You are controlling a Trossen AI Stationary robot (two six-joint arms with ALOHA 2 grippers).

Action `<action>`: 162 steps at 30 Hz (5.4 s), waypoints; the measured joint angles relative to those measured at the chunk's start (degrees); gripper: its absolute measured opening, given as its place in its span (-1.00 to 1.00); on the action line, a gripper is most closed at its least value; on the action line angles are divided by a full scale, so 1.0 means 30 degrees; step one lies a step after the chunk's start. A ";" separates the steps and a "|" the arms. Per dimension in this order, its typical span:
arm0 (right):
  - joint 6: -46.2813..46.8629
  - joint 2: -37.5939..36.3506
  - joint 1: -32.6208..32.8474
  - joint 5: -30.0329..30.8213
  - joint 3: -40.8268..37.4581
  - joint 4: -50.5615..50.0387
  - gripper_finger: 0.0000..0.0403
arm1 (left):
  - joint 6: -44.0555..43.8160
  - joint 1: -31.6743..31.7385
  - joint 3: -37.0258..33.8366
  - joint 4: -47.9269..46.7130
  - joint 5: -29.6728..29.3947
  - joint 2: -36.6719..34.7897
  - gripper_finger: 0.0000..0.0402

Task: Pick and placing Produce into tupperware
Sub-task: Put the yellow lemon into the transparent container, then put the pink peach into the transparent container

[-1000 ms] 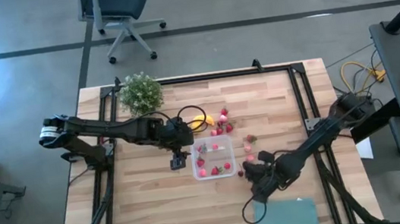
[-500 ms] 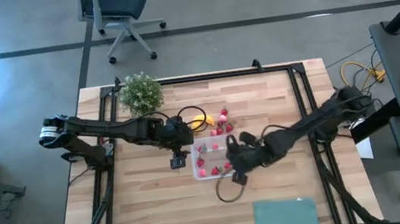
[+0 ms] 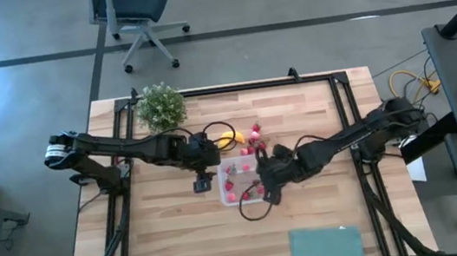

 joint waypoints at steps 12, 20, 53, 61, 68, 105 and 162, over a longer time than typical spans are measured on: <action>0.7740 -0.2355 0.1868 0.2836 -0.2119 -0.3563 0.11 | 0.2991 0.0784 0.0092 0.1783 -0.0171 -0.0004 0.18; 0.9455 -0.4231 0.1874 0.4575 -0.3313 -0.3546 0.11 | -0.0709 0.5939 0.0778 0.2583 0.2220 0.0561 0.18; 1.0063 -0.4812 0.1911 0.5897 -0.4056 -0.3580 0.11 | -0.6557 0.6577 0.4083 0.0067 0.3005 0.8136 0.18; 1.0843 -0.4812 0.1911 0.5775 -0.4056 -0.3677 0.11 | -0.6550 0.6351 0.4080 0.0174 0.3013 0.8845 0.18; 1.0897 -0.4812 0.1911 0.5768 -0.4056 -0.3699 0.11 | -0.6404 0.6351 0.4080 0.0407 0.2587 0.8845 0.18; 1.0394 -0.4805 0.1911 0.5811 -0.4056 -0.3816 0.11 | -0.5020 0.6235 0.3463 0.1307 0.2112 0.9088 -0.05; 0.6514 -0.4656 -0.1159 0.1270 -0.4637 -0.3588 0.11 | -0.4444 0.0814 0.3025 0.2127 0.2369 0.1949 0.52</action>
